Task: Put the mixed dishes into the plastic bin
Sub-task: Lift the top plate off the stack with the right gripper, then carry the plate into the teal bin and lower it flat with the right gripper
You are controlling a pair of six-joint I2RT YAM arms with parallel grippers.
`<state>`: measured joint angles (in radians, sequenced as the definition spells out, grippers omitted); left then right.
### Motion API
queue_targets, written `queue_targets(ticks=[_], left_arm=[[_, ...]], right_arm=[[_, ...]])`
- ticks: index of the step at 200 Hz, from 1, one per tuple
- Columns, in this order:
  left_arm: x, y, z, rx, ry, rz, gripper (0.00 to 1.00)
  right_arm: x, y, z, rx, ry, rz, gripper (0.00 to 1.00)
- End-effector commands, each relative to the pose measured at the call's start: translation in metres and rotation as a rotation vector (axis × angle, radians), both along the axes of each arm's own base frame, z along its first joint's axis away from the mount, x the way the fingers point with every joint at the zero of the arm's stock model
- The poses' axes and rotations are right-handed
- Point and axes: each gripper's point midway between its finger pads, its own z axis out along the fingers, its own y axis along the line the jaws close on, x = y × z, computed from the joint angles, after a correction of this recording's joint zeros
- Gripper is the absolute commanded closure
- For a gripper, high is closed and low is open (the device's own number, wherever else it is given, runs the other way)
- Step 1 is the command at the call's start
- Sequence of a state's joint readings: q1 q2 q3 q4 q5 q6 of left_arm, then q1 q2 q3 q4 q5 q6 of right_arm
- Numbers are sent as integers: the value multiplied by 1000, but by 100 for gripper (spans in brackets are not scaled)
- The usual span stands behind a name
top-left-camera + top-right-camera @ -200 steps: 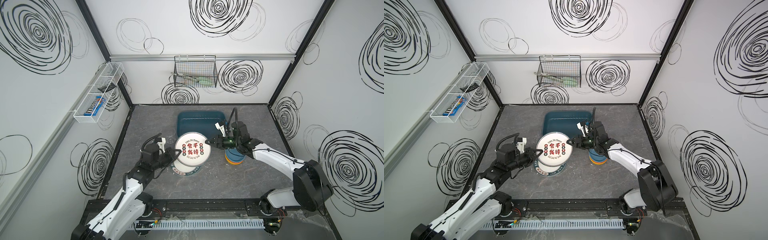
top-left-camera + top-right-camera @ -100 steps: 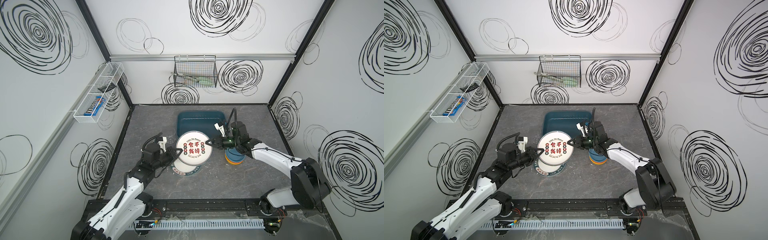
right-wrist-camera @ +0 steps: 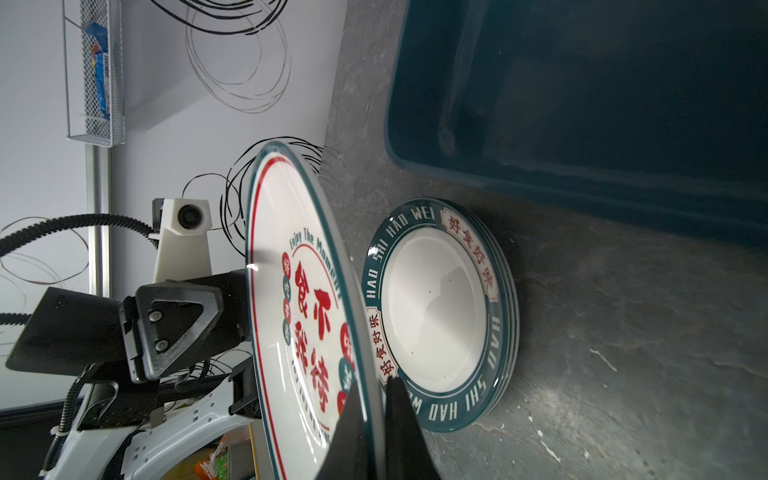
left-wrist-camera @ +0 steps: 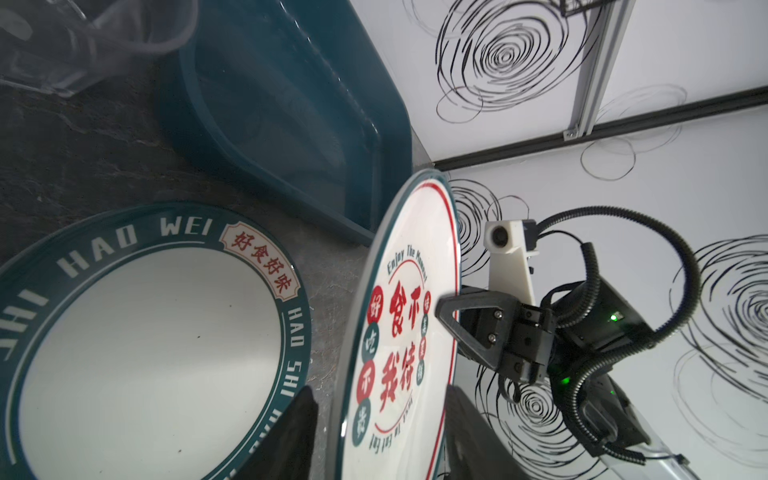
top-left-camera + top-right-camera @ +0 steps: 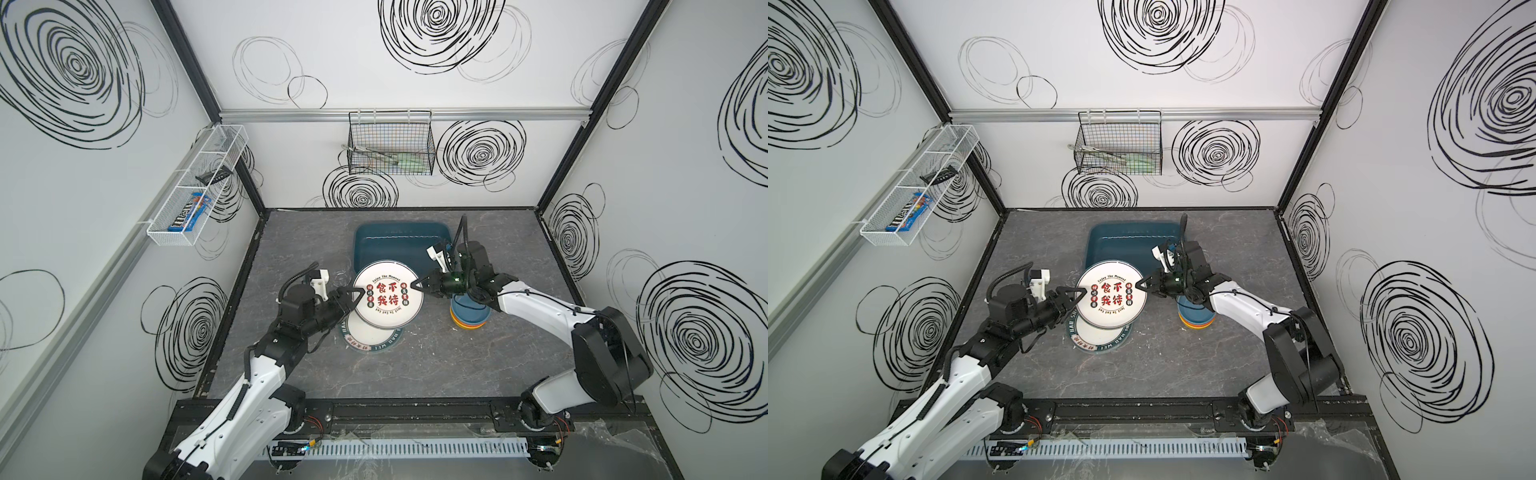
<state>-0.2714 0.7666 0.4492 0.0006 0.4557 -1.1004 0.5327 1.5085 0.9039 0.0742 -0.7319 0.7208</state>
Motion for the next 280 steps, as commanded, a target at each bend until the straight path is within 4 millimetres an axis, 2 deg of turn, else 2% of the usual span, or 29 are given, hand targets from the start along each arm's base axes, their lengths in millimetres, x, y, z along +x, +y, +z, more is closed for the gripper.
queue_targets(ticks=[1, 22, 47, 101, 158, 209, 280], left_arm=[[2, 11, 11, 10, -54, 31, 38], [0, 21, 7, 38, -53, 56, 31], [-3, 31, 1, 57, -47, 79, 26], [-8, 33, -8, 75, -44, 77, 24], [-11, 32, -11, 95, -44, 63, 23], [-12, 33, -16, 99, -33, 67, 22], [-13, 33, -22, 100, -19, 65, 22]], right_arm=[[20, -1, 23, 33, -58, -24, 100], [35, -6, 23, 24, -59, -61, 100], [59, -15, 21, 9, -47, -116, 100], [110, -25, -2, -38, 4, -223, 100], [154, -19, -27, -67, 47, -282, 100], [180, -11, -46, -85, 77, -306, 100], [201, 5, -68, -115, 99, -314, 100]])
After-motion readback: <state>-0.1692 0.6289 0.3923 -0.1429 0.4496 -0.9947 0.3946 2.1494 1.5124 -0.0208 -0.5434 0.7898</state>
